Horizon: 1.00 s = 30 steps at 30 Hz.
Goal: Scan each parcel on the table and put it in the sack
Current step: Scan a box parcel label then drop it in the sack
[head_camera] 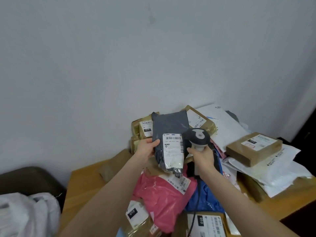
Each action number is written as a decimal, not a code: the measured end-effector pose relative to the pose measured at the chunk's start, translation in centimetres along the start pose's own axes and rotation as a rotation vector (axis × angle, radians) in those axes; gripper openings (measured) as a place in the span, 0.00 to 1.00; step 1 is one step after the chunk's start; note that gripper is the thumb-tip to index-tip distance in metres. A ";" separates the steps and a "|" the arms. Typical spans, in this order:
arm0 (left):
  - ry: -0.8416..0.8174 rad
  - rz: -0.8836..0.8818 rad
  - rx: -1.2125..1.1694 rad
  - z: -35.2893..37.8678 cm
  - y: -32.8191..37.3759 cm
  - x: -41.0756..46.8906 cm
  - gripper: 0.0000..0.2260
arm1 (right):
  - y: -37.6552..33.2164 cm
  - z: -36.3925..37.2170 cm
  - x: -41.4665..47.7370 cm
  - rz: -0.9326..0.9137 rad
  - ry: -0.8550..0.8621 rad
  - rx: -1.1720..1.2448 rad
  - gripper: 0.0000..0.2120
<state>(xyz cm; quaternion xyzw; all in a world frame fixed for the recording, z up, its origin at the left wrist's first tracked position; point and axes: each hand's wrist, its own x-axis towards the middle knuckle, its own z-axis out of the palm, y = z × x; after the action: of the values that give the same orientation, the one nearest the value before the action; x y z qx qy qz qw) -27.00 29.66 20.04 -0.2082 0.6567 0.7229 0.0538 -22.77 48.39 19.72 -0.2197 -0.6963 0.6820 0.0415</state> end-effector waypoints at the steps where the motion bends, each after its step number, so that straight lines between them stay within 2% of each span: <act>1: 0.019 0.019 -0.012 -0.2 -0.2 -0.2 0.02 | 0.0 -0.2 -0.8 0.021 -0.019 0.027 0.07; 5: 0.082 0.077 0.009 -1.2 -1.2 -0.4 0.04 | 0.0 -0.7 -4.9 0.137 -0.218 0.154 0.03; 8: 0.093 0.082 0.003 -1.5 -1.9 -0.6 0.03 | 0.3 -1.0 -7.3 0.160 -0.277 0.160 0.03; 13: 0.124 0.109 -0.045 -1.6 -2.6 -1.2 0.05 | 0.8 -1.5 -9.4 0.192 -0.289 0.180 0.04; 18: 0.160 0.129 -0.003 -1.7 -3.2 -1.1 0.03 | 1.0 -2.0 -9.6 0.186 -0.286 0.128 0.11; 30: 0.152 0.119 -0.013 -1.8 -3.5 -1.3 0.08 | 0.7 -2.6 -10.2 0.175 -0.288 0.094 0.11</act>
<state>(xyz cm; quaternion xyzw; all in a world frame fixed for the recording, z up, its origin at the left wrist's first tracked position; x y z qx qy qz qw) -24.15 28.65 17.24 -0.2236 0.6654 0.7111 -0.0407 -12.49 47.07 21.71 -0.1770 -0.6407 0.7393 -0.1079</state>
